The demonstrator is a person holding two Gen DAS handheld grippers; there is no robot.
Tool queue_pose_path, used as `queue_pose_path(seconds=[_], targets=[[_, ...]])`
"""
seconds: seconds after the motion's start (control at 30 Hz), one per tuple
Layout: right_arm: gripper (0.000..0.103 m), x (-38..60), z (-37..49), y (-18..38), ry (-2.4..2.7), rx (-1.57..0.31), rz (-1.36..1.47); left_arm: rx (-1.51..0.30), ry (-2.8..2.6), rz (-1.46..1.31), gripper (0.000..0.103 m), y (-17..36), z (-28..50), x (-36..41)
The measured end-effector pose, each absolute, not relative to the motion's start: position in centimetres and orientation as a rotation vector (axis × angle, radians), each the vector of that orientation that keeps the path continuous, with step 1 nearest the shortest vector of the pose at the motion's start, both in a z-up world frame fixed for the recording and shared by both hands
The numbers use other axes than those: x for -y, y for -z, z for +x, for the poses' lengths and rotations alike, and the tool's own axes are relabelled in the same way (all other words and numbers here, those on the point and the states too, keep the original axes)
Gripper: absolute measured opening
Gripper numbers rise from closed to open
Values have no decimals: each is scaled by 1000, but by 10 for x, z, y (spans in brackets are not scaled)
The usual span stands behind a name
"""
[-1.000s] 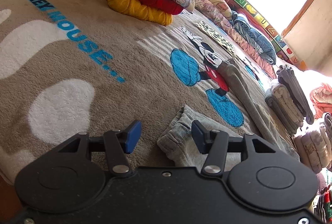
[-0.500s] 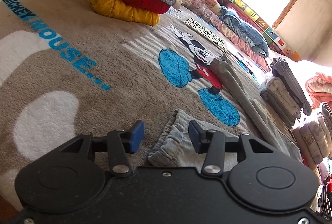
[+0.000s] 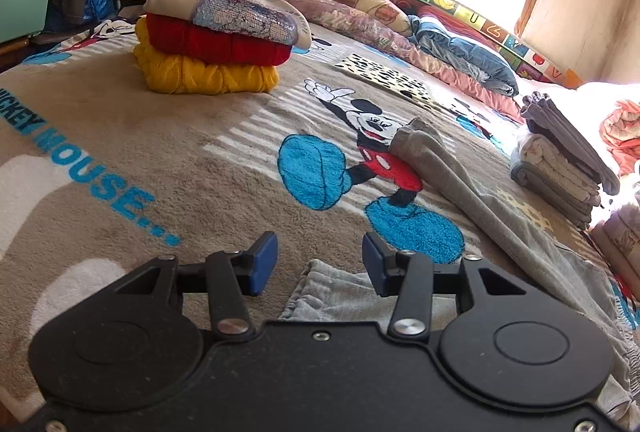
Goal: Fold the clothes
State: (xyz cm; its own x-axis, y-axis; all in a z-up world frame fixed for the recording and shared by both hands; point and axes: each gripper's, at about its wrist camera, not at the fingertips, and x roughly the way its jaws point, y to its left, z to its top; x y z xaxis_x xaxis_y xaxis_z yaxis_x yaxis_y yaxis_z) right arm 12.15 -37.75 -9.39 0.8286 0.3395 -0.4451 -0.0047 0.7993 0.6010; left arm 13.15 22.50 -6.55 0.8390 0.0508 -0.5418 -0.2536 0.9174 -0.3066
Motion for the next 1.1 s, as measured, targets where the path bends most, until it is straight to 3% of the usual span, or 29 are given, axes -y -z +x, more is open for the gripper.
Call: queue_pose_path(seconds=[0.4, 0.77, 1.0, 1.07, 1.1], targets=[[51, 378, 197, 73, -307, -549, 522, -521, 21, -301, 45, 59, 172, -158], [50, 384, 270, 94, -391, -664, 594, -532, 115, -293, 45, 61, 204, -124], [40, 393, 285, 105, -424, -691, 651, -544, 153, -323, 45, 64, 217, -114], [30, 394, 292, 108, -437, -696, 662, -548, 157, -318, 45, 64, 220, -111], [20, 395, 295, 109, -445, -697, 672, -550, 157, -314, 45, 65, 221, -109]])
